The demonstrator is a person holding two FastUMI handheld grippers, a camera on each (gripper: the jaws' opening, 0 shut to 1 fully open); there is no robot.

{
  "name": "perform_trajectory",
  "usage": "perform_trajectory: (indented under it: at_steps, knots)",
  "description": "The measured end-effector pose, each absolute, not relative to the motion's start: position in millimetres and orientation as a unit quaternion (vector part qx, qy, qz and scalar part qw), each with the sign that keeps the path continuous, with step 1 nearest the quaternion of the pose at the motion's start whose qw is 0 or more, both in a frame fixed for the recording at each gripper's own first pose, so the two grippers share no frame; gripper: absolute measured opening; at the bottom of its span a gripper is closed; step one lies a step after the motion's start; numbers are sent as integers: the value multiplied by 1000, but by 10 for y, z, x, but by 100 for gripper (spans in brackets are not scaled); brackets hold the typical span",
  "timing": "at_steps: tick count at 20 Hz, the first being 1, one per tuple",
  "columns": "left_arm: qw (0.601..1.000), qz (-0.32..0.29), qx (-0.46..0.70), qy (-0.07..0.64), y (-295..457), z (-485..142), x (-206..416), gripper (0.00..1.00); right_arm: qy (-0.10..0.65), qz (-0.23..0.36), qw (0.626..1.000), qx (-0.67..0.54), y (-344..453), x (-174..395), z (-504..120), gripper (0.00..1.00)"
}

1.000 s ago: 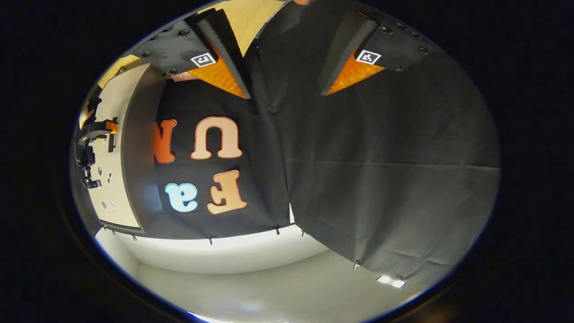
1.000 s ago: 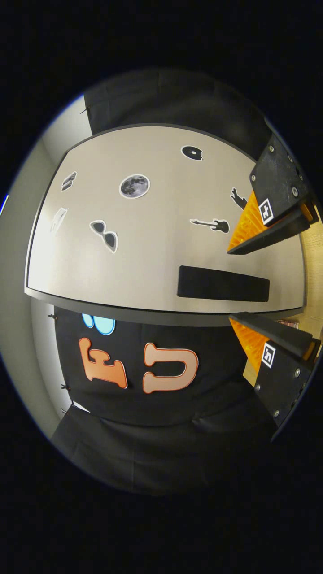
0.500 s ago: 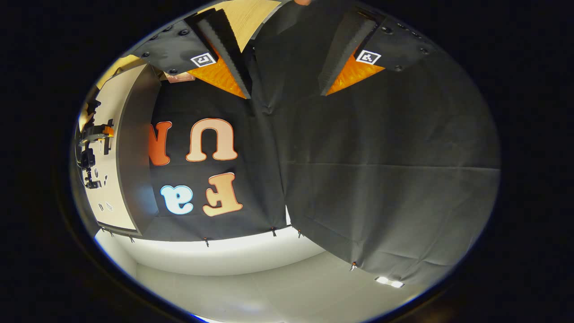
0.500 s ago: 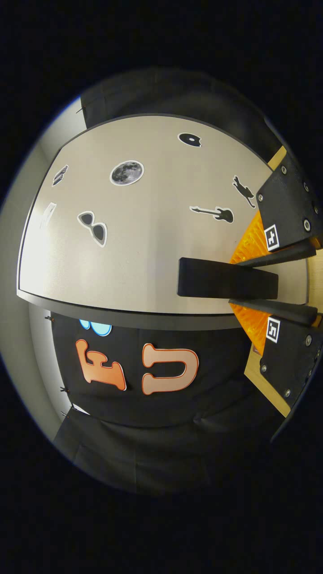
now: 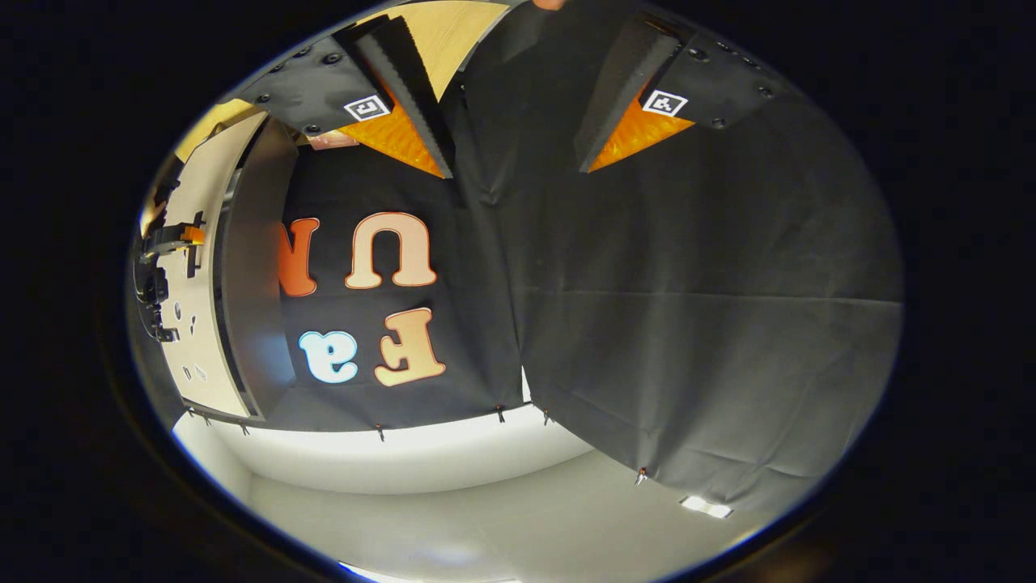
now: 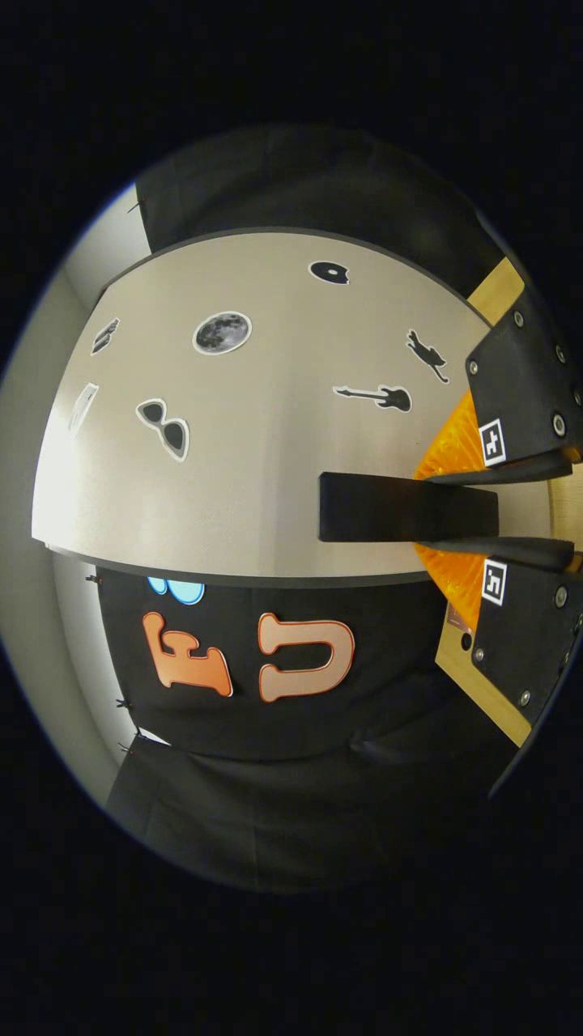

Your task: Open the cabinet door with the right hand, grasp the bottle in the cabinet with the left hand and place it on the coaster, then close the cabinet door with the right hand.

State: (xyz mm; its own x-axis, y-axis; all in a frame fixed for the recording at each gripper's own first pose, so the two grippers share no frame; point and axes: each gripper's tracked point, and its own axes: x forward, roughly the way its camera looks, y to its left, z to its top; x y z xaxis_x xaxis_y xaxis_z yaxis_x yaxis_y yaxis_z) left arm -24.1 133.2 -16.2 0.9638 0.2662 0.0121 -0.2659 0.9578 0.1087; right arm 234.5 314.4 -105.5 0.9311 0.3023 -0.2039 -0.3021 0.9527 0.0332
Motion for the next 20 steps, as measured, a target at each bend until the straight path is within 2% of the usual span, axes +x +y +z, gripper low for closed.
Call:
perform_trajectory:
  at_steps: [7, 8, 9, 12, 20]
  knots:
    - [992, 111, 57, -6, 1214, -135, -339, 97, 102, 147, 984, 12, 2970, 2178, -1034, 26]
    - [992, 109, 58, -7, 1186, -120, -376, 97, 98, 143, 985, 8, 2948, 2167, -1033, 23]
    - [992, 108, 60, -8, 1169, -102, -424, 97, 94, 139, 986, 5, 2917, 2159, -1023, 26]
    - [992, 108, 64, -13, 1142, -62, -550, 97, 90, 135, 987, 10, 2846, 2126, -1013, 26]
    - [994, 84, 64, -19, 895, -17, -539, 98, 82, 122, 989, 8, 2650, 2026, -990, 23]
